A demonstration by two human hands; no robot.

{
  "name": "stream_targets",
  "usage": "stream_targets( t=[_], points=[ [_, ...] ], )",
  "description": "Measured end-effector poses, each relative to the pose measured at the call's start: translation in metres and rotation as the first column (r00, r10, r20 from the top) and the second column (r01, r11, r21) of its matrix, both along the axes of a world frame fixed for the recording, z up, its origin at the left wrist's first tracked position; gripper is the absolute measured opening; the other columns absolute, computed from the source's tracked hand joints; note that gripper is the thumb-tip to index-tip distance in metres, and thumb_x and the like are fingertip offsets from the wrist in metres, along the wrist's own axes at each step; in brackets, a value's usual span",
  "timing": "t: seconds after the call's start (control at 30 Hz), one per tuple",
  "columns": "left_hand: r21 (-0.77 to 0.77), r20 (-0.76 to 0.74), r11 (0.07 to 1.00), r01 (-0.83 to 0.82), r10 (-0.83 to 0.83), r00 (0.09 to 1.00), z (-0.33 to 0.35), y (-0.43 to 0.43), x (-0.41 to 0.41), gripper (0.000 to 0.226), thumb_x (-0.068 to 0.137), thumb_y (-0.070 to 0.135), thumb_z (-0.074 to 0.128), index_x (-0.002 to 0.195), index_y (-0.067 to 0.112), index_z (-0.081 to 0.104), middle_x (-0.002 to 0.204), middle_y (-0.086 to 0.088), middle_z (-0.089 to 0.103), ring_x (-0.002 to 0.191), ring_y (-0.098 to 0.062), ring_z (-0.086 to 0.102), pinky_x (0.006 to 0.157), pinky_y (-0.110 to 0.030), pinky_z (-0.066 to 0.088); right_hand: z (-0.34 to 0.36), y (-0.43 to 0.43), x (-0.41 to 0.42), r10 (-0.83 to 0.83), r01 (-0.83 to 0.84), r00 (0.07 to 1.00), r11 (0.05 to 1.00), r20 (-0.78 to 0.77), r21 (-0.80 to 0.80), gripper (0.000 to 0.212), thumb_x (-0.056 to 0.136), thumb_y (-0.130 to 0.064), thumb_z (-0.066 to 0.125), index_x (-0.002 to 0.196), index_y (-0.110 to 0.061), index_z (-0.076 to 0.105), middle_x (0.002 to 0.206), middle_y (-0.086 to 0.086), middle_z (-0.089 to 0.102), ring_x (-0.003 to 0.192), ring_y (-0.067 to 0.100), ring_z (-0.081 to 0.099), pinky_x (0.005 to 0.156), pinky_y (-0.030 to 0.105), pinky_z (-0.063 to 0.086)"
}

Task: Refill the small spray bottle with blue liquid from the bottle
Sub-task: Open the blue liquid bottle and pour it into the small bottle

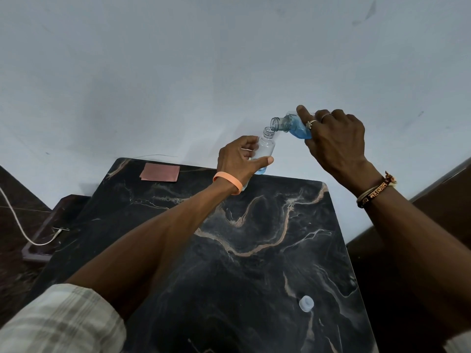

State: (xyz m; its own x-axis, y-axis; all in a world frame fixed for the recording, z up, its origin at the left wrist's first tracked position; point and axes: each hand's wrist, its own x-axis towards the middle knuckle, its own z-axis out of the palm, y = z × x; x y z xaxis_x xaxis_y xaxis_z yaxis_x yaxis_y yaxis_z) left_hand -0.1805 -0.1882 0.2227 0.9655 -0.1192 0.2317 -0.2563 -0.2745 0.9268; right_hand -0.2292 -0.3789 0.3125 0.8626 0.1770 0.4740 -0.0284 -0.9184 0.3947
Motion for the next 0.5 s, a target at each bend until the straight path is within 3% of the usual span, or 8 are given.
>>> stream_targets(
  t=[0.27, 0.5],
  points=[
    [0.009, -0.001, 1.0, -0.003, 0.003, 1.0, -0.0021, -0.0016, 0.0027, 0.062, 0.068, 0.04, 0.084, 0.121, 0.016, 0.062, 0.119, -0.003, 0.068, 0.097, -0.013, 0.065, 0.072, -0.008, 0.046, 0.0001, -0.0002, 0.0012, 0.002, -0.002, 1.0, 1.0, 0.004, -0.007, 0.055, 0.093, -0.015, 0.057, 0.147, -0.016, 0.045, 0.11, 0.019, 0.067, 0.085, 0.039, 0.06, 0.066, 0.039, 0.041],
    [-0.003, 0.002, 1.0, -0.004, 0.004, 1.0, -0.0037, -0.0027, 0.0037, 0.062, 0.067, 0.04, 0.084, 0.121, 0.015, 0.063, 0.117, -0.003, 0.068, 0.093, -0.012, 0.065, 0.073, -0.009, 0.049, -0.0001, -0.001, 0.0033, 0.008, -0.008, 1.0, 1.0, -0.001, 0.01, 0.057, 0.092, -0.015, 0.06, 0.146, -0.016, 0.046, 0.109, 0.019, 0.067, 0.085, 0.039, 0.06, 0.066, 0.038, 0.041]
  ],
)
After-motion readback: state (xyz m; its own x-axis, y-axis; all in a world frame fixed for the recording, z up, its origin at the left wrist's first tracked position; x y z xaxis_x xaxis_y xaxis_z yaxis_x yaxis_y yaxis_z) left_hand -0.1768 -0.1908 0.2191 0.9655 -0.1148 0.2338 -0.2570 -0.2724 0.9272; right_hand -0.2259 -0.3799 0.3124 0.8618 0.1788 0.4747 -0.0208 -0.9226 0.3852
